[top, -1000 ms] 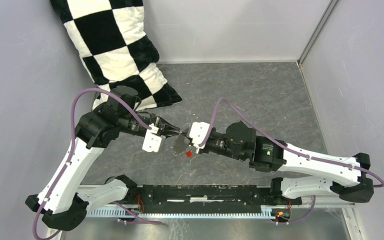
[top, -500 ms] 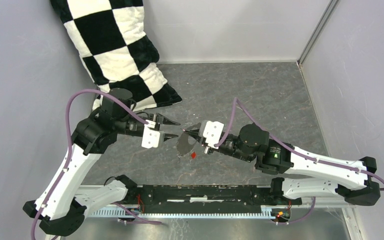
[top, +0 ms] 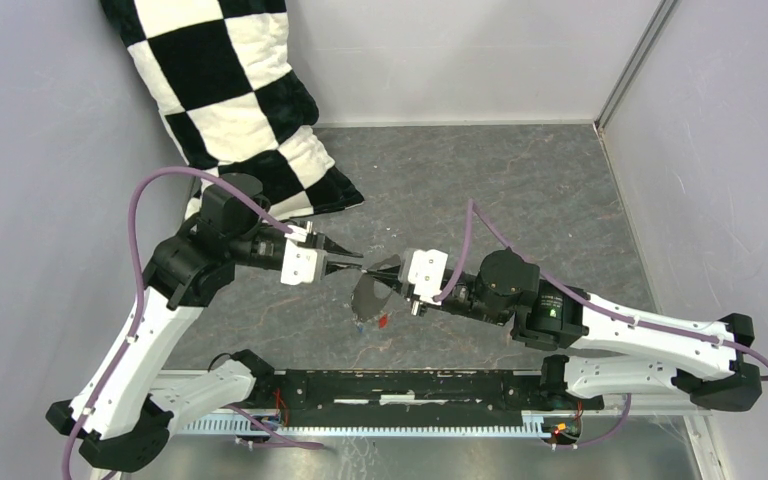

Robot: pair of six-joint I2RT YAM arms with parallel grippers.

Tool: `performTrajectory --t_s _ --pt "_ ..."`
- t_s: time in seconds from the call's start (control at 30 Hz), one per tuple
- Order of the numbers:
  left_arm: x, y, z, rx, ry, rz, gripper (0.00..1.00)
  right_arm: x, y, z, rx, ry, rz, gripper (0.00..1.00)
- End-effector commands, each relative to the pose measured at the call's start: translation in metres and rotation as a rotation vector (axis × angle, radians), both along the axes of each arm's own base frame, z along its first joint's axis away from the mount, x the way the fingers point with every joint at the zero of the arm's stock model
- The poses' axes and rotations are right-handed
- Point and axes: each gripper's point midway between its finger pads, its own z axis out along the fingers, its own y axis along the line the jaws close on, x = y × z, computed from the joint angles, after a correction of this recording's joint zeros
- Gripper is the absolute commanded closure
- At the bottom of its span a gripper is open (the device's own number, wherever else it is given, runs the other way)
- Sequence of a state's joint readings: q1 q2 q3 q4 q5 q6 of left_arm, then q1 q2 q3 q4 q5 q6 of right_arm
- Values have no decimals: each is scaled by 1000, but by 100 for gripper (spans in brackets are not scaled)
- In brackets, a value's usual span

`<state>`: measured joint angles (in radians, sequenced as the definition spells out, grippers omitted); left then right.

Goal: Put the keys on the keyring

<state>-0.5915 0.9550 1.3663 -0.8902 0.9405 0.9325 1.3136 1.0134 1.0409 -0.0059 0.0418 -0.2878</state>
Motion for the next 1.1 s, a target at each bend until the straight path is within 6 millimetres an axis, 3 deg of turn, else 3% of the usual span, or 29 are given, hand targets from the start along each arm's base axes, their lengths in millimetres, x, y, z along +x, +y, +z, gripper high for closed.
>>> performTrajectory --t_s 0.0,0.1,0.3,0.53,0.67,0.77,1.07 --pt "-20 2 1 6 46 -79 75 -1 -4 27 91 -29 3 99" --pt "-28 8 -12 65 46 -119 73 1 -5 27 88 -35 -10 99" --pt "-24 15 -30 145 25 -110 72 1 -8 28 83 -47 -16 99" --pt "-12 7 -16 72 25 -45 72 -2 -3 25 69 -41 11 99" --pt "-5 3 -3 -4 16 7 61 -4 -1 23 60 -39 21 99" --pt "-7 2 -4 -6 49 14 58 -5 -1 24 61 -39 25 99" --pt "-14 -1 -5 -5 163 -2 71 -6 -1 27 81 -43 23 99"
